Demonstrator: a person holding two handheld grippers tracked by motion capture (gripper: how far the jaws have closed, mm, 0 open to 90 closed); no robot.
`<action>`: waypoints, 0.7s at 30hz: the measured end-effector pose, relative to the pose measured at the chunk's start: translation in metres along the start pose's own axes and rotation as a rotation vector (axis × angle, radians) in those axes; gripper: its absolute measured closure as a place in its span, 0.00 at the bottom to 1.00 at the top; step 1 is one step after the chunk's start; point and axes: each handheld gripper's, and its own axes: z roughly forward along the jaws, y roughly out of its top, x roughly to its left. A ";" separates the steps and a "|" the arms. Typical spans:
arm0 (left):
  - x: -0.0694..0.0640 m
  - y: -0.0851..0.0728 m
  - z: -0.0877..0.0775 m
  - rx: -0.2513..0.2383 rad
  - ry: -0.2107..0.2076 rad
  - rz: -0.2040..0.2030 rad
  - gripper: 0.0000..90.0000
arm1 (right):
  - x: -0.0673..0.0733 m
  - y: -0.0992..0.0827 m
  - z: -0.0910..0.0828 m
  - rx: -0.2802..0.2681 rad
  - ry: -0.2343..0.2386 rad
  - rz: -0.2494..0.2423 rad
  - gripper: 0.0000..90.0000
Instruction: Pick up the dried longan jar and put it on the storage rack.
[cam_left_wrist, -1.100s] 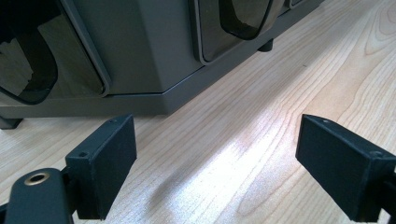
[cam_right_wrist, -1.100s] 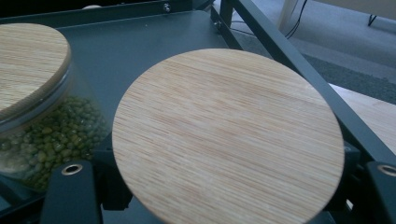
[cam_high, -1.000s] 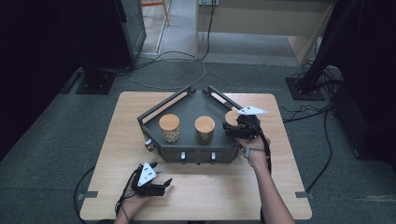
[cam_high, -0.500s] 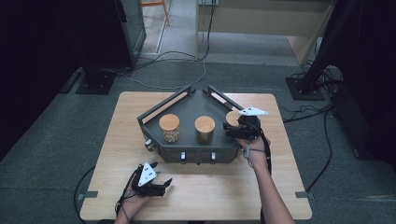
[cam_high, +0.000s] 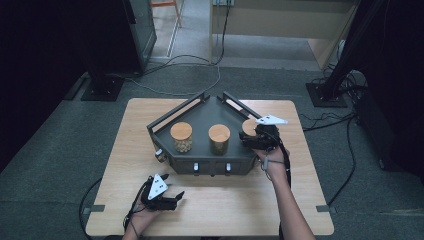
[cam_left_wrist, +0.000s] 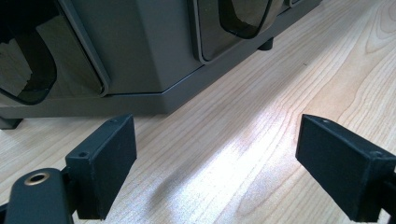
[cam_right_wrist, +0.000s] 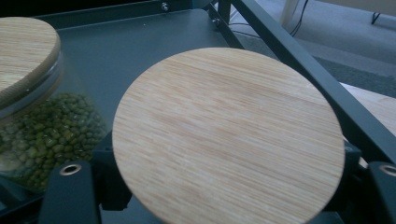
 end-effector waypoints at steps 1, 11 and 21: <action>0.000 0.000 0.000 0.000 0.000 0.001 0.14 | -0.001 0.000 0.000 0.001 0.004 0.004 0.24; -0.001 0.000 0.000 0.000 0.002 0.003 0.14 | -0.003 -0.008 -0.005 -0.021 0.018 0.004 0.22; -0.001 0.000 0.000 0.000 0.004 0.003 0.14 | -0.004 -0.020 -0.016 -0.052 0.023 0.013 0.22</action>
